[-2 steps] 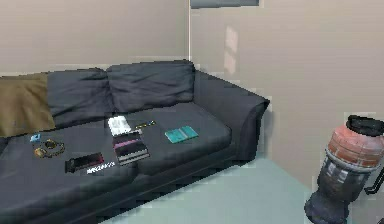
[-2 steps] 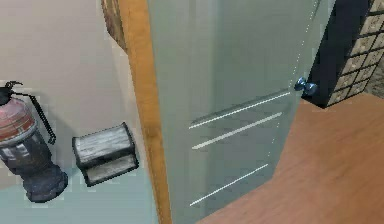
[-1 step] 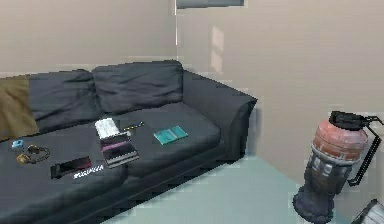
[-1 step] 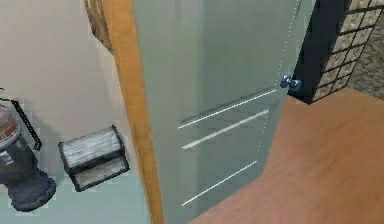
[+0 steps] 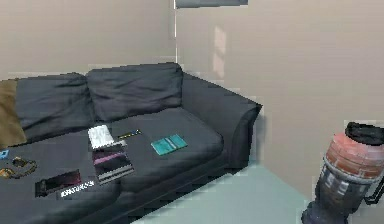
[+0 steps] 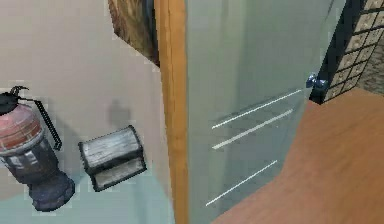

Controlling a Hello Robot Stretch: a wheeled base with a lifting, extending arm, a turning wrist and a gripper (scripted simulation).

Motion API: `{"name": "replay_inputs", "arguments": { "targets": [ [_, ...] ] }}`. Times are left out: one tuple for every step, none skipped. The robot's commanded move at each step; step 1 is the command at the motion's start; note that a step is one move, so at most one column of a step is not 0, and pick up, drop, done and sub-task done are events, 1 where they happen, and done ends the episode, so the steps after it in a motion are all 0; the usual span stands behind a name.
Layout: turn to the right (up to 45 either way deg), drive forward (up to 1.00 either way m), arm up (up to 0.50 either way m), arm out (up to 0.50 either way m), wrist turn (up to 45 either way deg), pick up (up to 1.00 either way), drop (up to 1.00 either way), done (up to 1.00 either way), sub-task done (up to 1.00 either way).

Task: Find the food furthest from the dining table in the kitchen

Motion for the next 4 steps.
{"name": "replay_inputs", "arguments": {
  "targets": [
    [-45.0, 0.00, 0.00, 0.00, 0.0, 0.00, 0.00, 0.00, 0.00],
    [-45.0, 0.00, 0.00, 0.00, 0.0, 0.00, 0.00, 0.00, 0.00],
    [-27.0, 0.00, 0.00, 0.00, 0.0, 0.00, 0.00, 0.00, 0.00],
    [0.0, 0.20, 0.00, 0.00, 0.0, 0.00, 0.00, 0.00, 0.00]
  ]
}}
